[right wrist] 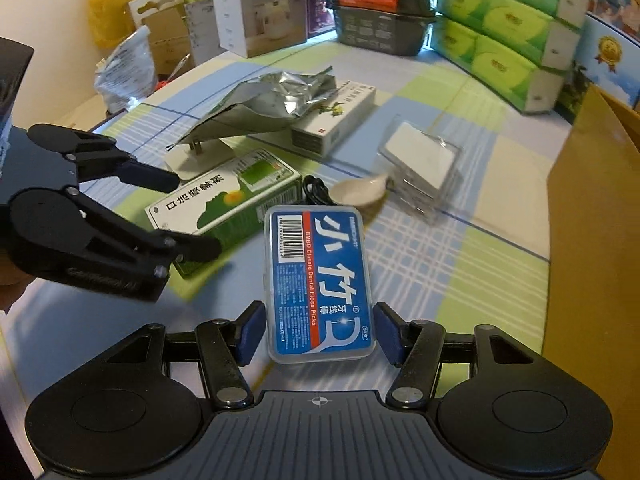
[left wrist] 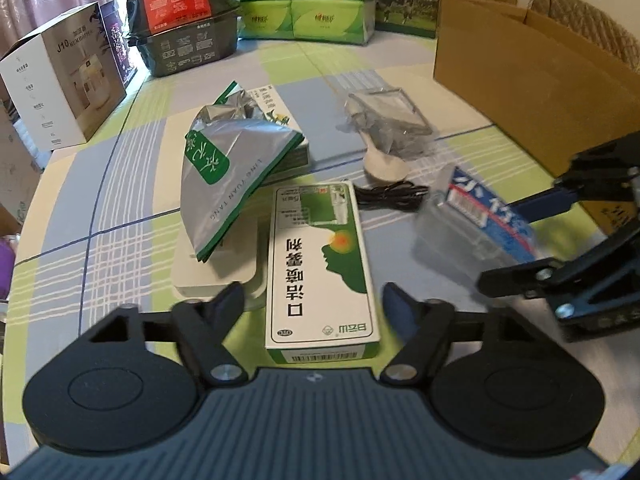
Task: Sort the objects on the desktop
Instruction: 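Grasp the blue floss pick case with the right tool while the left tool grasps the green-white box, then lift and carry the floss case and green-white box toward the cardboard box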
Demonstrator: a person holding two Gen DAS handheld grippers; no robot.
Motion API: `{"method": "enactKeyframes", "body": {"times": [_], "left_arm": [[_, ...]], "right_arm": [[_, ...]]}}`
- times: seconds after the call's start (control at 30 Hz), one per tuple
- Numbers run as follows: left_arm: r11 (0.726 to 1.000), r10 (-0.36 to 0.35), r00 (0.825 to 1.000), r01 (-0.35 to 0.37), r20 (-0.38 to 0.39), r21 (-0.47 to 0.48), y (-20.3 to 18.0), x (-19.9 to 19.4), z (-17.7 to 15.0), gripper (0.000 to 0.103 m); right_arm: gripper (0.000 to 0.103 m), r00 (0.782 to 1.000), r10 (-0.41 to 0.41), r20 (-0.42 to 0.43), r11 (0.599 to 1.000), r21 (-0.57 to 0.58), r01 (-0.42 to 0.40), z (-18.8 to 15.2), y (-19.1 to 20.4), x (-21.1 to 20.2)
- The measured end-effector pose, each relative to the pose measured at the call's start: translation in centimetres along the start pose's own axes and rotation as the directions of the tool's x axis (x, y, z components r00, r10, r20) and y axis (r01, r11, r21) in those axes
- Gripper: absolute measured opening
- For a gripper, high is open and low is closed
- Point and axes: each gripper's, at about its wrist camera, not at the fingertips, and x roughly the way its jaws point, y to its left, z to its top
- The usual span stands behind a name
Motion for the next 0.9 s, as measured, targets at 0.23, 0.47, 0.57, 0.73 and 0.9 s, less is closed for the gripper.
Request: {"method": "enactKeyframes", "body": {"times": [0.23, 0.47, 0.57, 0.73, 0.9], "left_arm": [[1.0, -0.01, 1.0, 0.009, -0.028, -0.019, -1.1, -0.9, -0.9, 0.051], [0.999, -0.023, 0.999, 0.021, -0.045, -0.035, -3.2, -4.5, -3.9, 0.051], [0.997, -0.034, 0.999, 0.031, -0.037, -0.072, -3.3, -5.2, -4.9, 0.051], [0.994, -0.035, 0.999, 0.037, 0.021, -0.104, -2.8, -5.7, -4.6, 0.065], [0.993, -0.032, 0.999, 0.033, 0.005, -0.112, -2.7, -4.6, -4.4, 0.065]], "right_arm": [[0.056, 1.0, -0.019, -0.003, 0.998, 0.058, 0.02, -1.8, 0.3, -1.5], [0.056, 0.999, -0.034, -0.03, 0.995, 0.092, 0.036, -5.5, 2.1, -3.6], [0.065, 0.999, -0.038, 0.002, 0.997, 0.074, 0.038, -5.9, 2.8, -4.1], [0.076, 0.996, -0.075, 0.055, 0.994, 0.087, 0.07, -5.2, 2.3, -4.0], [0.076, 0.996, -0.074, 0.052, 0.991, 0.115, 0.068, -4.3, 1.0, -2.5]]}}
